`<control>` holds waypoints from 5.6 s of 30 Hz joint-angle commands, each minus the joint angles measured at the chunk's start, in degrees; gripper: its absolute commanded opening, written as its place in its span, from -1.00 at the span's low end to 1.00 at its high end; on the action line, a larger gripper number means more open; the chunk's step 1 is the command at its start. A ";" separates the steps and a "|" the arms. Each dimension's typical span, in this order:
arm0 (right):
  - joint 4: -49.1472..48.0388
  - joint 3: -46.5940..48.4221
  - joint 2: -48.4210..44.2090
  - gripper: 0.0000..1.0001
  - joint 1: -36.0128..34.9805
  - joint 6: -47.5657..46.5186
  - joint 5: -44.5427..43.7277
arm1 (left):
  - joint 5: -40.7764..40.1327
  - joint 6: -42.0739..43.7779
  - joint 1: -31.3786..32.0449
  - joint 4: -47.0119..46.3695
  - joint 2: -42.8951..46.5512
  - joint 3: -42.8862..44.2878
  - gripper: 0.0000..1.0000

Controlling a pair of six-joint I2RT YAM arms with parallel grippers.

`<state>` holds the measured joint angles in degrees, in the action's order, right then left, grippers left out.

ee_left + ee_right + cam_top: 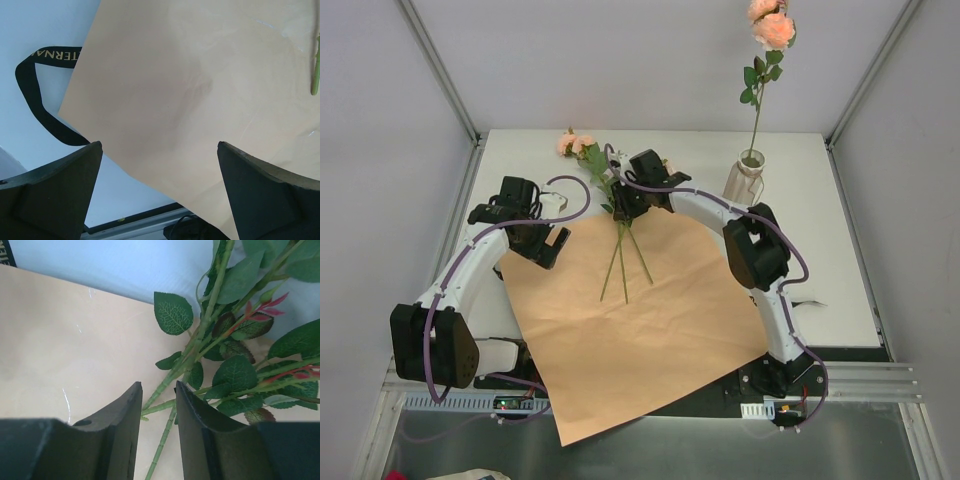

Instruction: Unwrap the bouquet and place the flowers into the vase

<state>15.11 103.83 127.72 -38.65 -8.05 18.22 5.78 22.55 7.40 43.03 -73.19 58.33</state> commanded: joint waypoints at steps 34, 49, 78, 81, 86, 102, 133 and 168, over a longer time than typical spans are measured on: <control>7.21 8.23 2.71 -0.23 -1.86 -7.33 -10.22 | 1.78 1.71 -1.07 -0.49 1.64 -2.08 0.98; 8.62 8.93 5.70 -0.35 -2.22 -6.89 -10.83 | 1.60 2.15 -1.33 -0.49 1.73 -1.81 0.98; -20.11 -6.00 -31.64 -0.98 -2.57 1.65 -11.27 | 3.97 -1.63 -8.89 -0.05 2.70 1.88 0.98; -28.45 -11.97 -39.37 -0.98 -2.39 -3.96 -16.71 | 4.59 -1.72 -9.07 0.39 3.05 2.14 0.98; -52.88 -22.70 -49.49 -0.98 0.85 -17.77 -28.39 | 5.29 -1.54 -9.16 0.57 3.23 2.67 0.98; -75.22 -30.18 -50.21 -0.99 23.89 -10.23 -22.18 | 8.72 1.10 -9.24 0.74 0.68 4.87 0.99; -81.04 -42.48 -44.57 -0.99 26.96 -10.49 -22.79 | 8.10 2.59 -9.24 0.66 -3.28 7.24 0.98; -21.27 -37.13 -48.90 0.93 -3.17 10.69 -12.94 | 7.75 0.57 -9.24 1.45 5.25 3.46 0.98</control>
<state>-13.78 64.51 75.16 -38.11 -10.26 -2.98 13.26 23.44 -1.23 43.55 -69.87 62.08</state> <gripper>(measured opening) 0.963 0.991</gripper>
